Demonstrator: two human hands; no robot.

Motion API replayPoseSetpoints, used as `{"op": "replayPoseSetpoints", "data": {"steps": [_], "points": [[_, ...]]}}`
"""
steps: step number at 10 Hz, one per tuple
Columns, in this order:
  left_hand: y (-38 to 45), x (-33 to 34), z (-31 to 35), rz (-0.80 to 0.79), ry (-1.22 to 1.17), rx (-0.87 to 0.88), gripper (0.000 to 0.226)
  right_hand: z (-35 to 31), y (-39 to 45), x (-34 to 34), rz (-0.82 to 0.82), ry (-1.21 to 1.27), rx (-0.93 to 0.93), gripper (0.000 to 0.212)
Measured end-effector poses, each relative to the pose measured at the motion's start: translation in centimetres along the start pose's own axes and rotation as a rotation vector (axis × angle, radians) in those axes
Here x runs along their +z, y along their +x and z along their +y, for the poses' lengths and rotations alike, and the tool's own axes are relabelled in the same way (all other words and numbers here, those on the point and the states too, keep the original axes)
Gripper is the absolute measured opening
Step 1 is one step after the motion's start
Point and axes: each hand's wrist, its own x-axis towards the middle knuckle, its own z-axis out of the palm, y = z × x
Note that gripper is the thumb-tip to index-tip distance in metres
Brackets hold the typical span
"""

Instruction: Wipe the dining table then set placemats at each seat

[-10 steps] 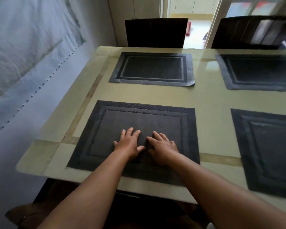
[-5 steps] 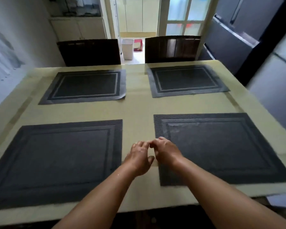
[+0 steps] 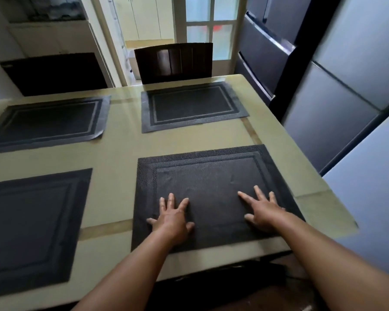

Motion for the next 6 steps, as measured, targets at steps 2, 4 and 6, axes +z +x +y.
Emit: {"op": "replayPoseSetpoints", "data": {"steps": [2,4,6], "points": [[-1.1,0.6,1.0,-0.011,-0.032,-0.052,0.075,1.7,1.0,0.6,0.007,-0.039,-0.054,0.071],[-1.3,0.7,0.7,-0.002,-0.052,-0.043,0.074,1.8,0.8,0.7,-0.010,-0.037,-0.042,0.071],[-2.6,-1.0,-0.4,0.205,-0.277,0.069,0.065,-2.0,-0.8,1.2,0.249,0.084,-0.171,0.058]]}}
